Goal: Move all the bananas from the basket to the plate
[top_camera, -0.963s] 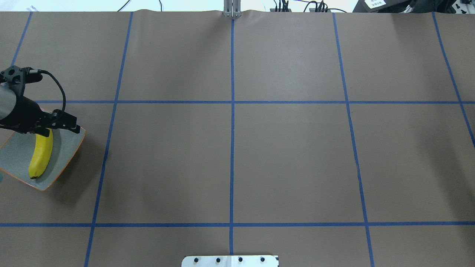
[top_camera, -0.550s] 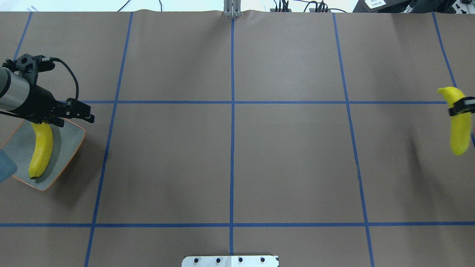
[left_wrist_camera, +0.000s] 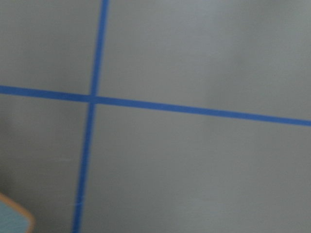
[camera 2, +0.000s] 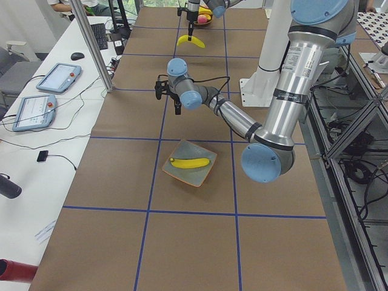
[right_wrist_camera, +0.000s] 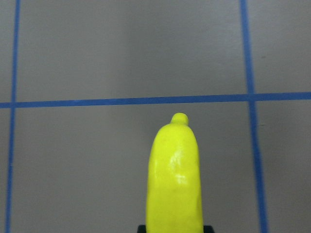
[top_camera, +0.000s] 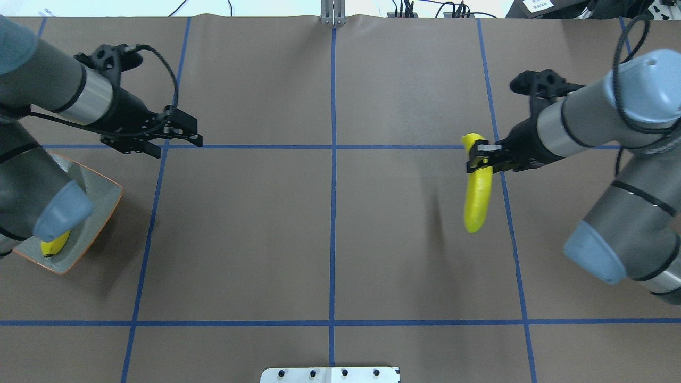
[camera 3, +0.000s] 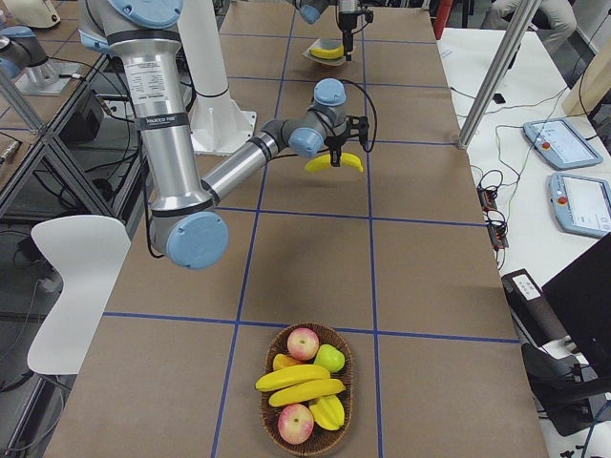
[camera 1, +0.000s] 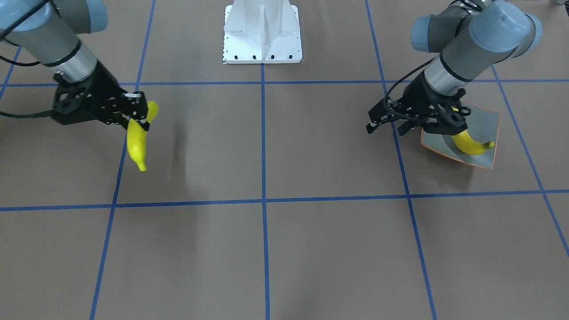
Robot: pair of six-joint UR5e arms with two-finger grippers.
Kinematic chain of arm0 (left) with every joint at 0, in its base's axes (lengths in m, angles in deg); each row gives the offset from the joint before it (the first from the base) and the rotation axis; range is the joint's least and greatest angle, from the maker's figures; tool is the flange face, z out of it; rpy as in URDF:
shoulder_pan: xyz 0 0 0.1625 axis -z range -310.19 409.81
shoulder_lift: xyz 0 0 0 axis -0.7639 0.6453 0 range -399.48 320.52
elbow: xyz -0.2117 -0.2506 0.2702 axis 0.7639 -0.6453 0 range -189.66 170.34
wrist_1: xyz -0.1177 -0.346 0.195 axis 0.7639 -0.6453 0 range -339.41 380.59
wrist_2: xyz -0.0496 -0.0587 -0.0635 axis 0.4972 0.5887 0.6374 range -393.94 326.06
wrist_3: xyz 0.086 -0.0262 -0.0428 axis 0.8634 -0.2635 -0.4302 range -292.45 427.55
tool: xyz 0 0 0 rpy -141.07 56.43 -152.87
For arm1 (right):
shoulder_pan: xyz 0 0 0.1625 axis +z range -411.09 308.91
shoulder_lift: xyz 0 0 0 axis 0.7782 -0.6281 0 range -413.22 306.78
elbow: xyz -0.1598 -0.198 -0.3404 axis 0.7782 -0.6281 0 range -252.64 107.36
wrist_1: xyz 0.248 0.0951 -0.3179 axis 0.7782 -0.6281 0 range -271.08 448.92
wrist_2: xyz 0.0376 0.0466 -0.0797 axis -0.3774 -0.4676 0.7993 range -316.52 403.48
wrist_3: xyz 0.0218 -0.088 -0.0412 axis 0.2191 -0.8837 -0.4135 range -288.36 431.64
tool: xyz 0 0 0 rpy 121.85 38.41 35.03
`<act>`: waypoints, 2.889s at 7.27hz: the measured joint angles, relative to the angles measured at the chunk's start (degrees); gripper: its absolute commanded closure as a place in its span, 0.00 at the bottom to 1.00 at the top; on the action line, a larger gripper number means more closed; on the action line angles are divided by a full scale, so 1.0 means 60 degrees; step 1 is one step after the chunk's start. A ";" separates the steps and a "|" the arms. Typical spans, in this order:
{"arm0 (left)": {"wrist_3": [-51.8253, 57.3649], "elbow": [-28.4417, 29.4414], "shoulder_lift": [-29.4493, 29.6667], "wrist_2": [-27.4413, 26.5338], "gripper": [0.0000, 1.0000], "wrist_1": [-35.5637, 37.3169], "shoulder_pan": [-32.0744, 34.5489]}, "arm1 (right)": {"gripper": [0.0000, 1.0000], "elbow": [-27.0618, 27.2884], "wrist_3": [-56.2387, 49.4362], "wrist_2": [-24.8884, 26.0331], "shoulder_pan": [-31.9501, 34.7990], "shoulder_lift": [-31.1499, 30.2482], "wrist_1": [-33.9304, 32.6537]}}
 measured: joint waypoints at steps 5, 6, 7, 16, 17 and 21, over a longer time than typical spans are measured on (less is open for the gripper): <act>-0.0273 0.0521 0.0917 -0.0065 0.01 -0.2999 -0.1427 | 1.00 -0.1536 0.2477 0.0128 -0.1043 0.2358 0.1420; -0.0269 0.0547 0.1021 -0.0065 0.01 -0.3356 -0.1570 | 1.00 -0.1869 0.2777 0.0129 -0.1064 0.2609 0.1822; -0.0266 0.0627 0.1064 -0.0063 0.01 -0.3877 -0.1731 | 1.00 -0.2085 0.2911 0.0127 -0.1076 0.2789 0.2090; -0.0259 0.1315 0.1367 -0.1179 0.01 -0.6407 -0.2855 | 1.00 -0.2307 0.3620 0.0088 -0.1339 0.3068 0.3473; -0.0261 0.1377 0.1439 -0.1190 0.01 -0.6426 -0.2859 | 1.00 -0.2292 0.3640 0.0056 -0.1379 0.3067 0.3503; -0.0264 0.1538 0.1584 -0.1205 0.20 -0.6470 -0.2863 | 1.00 -0.2220 0.3811 -0.0006 -0.1432 0.2981 0.3971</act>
